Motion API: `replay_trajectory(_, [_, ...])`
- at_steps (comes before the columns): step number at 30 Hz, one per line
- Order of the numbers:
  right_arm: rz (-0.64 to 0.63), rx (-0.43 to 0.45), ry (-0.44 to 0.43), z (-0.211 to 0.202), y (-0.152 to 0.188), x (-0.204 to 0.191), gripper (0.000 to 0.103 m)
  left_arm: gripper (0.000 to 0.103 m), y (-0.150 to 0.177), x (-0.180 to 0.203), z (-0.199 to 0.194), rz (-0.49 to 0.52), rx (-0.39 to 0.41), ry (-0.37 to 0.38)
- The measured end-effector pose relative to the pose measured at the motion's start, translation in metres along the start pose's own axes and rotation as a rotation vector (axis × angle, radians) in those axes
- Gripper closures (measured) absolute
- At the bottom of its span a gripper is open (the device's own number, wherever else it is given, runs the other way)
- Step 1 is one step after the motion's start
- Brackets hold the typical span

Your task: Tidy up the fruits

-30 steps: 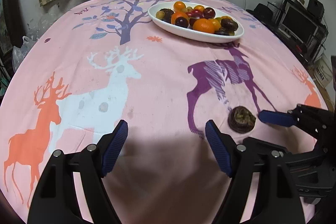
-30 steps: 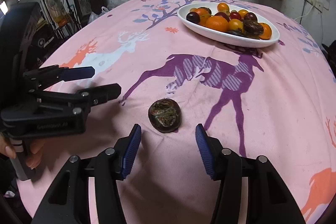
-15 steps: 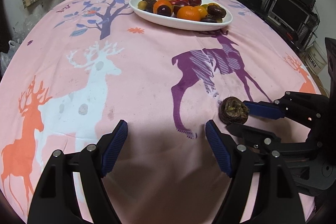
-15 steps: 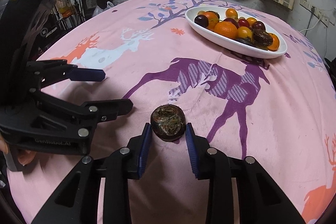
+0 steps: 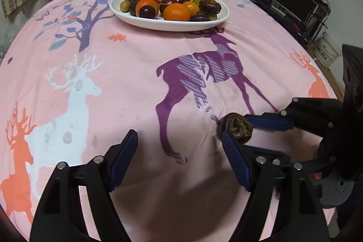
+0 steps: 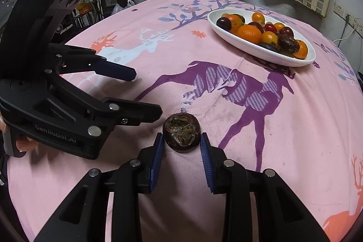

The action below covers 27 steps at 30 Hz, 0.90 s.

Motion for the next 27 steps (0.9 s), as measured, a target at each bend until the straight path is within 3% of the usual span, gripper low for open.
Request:
replay_trajectory(3, [-0.005,0.004,0.004,0.0,0.001,-0.001,0.07,0.028,-0.003,0.006,0.004,-0.027,-0.032,0.047])
replay_trajectory(11, [0.0,0.008,0.005,0.0,0.001,0.0,0.069,0.028,-0.004,0.023,0.008,-0.025,-0.05,0.076])
replay_trajectory(20, [0.023,0.018,-0.011,0.0,0.001,0.001,0.069,0.03,-0.004,0.028,0.009,-0.035,-0.018,0.132])
replay_trajectory(21, [0.026,0.02,-0.022,0.001,0.0,0.001,0.07,0.035,-0.005,0.03,0.009,-0.03,-0.008,0.133])
replay_trajectory(22, [0.029,0.021,-0.021,0.001,0.0,0.0,0.069,0.049,-0.005,0.031,0.009,-0.026,-0.004,0.15])
replay_trajectory(24, [0.04,0.025,-0.019,0.001,0.0,0.002,0.07,0.067,-0.007,0.032,0.007,-0.032,-0.021,0.219])
replay_trajectory(27, [0.062,0.047,-0.033,-0.003,-0.001,0.004,0.07,0.068,-0.007,0.032,0.005,-0.036,0.0,0.221])
Point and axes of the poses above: each gripper's, at about its wrist camera, not at the fingertips, and z roughly the way its jaws point, x to its right, y to its underside, the point moved 1 cm from there along z, roughly the way its jaws point, and after that the axes turned 11 degrees about -y, right-handed, at the moved point
